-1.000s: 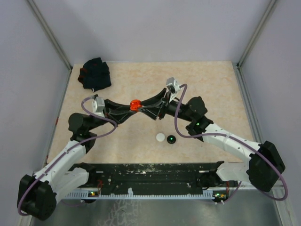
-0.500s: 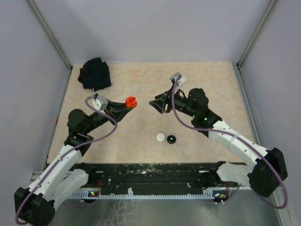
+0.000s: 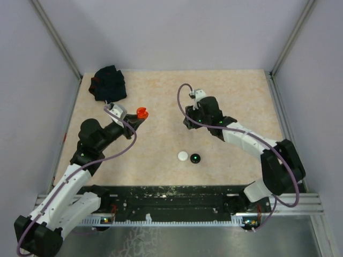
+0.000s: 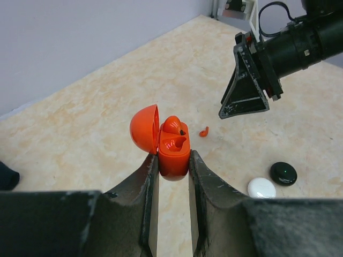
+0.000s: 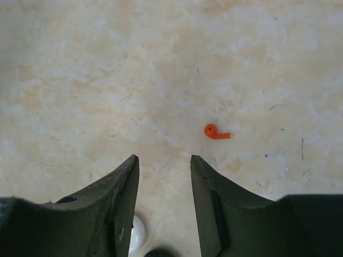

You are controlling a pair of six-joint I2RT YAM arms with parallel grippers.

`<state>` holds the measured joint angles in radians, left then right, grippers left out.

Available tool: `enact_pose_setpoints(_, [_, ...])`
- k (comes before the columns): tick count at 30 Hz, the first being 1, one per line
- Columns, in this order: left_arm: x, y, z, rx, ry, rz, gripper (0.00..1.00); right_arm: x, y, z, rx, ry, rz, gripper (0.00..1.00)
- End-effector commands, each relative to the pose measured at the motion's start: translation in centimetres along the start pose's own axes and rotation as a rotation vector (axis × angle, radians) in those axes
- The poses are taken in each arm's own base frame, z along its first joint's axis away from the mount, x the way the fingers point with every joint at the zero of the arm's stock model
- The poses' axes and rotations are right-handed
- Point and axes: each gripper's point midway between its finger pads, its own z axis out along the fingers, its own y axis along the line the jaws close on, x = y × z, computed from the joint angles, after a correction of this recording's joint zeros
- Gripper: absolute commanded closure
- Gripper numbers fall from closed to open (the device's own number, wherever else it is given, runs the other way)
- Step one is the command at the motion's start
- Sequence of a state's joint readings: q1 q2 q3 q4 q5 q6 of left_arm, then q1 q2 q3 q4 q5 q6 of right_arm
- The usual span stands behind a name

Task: Insert the wireless bluetooth earbuds into the charging case
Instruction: Pick up the earbud from the center of the board.

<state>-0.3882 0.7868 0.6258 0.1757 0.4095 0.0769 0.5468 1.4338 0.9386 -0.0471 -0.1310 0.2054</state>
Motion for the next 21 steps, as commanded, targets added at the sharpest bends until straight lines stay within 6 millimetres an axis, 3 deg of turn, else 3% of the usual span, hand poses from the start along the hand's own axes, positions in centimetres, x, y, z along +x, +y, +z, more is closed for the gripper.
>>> enact_pose_setpoints(1, [-1.0, 1.3, -0.3, -0.066, 0.003, 0.023, 1.00, -1.6, -2.4, 1.8, 0.114, -0.012, -0.063, 0.58])
enact_pose_setpoints(12, [-0.6, 2.4, -0.6, -0.125, 0.028, 0.013, 1.00, 1.6, -4.7, 6.8, 0.226, 0.154, -0.119, 0.62])
enact_pose_setpoints(21, [-0.5, 2.4, -0.5, -0.119, 0.031, 0.003, 1.00, 3.7, -4.8, 8.6, 0.284, 0.255, -0.196, 0.65])
